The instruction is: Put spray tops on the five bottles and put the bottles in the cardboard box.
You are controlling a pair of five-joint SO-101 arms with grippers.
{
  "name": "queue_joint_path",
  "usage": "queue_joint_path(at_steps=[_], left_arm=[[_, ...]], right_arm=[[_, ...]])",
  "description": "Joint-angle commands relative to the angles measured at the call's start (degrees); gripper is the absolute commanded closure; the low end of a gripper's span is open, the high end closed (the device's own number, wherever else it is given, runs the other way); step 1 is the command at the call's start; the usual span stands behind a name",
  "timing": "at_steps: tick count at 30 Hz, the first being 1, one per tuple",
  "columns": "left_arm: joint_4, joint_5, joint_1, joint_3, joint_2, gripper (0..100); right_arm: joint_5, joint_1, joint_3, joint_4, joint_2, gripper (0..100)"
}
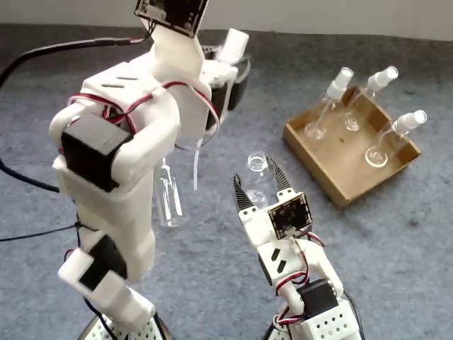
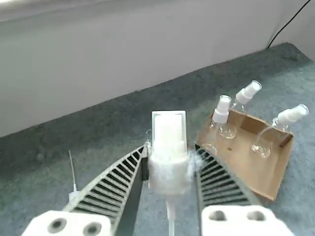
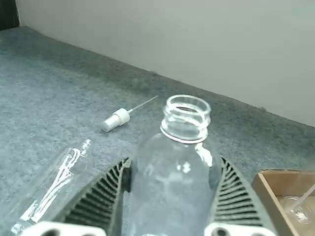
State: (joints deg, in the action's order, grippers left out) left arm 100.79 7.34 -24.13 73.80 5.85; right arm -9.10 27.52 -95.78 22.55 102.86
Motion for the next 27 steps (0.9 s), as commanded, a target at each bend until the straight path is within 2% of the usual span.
queue_joint_path(at_steps=[1, 5, 15, 20, 27], left_arm=[[0.1, 0.4, -4.6, -13.1, -10.9, 95], [-0.4, 0.4, -6.5, -21.1, -16.1, 95], [-12.2, 0.4, -6.5, -37.0, -17.6, 95], [-11.2, 0.4, -8.9, -40.0, -17.8, 100], [-8.1, 0.4, -12.9, -40.3, -23.3, 100]], right_arm=[[-0.7, 0.8, -9.1, 0.1, 1.4, 85.7], [-0.7, 0.8, -9.1, 0.1, 1.4, 85.7], [-0.7, 0.8, -9.1, 0.2, 1.4, 85.7], [-0.7, 0.8, -9.1, 0.2, 1.4, 85.7], [-0.7, 0.8, -9.1, 0.2, 1.4, 85.7]])
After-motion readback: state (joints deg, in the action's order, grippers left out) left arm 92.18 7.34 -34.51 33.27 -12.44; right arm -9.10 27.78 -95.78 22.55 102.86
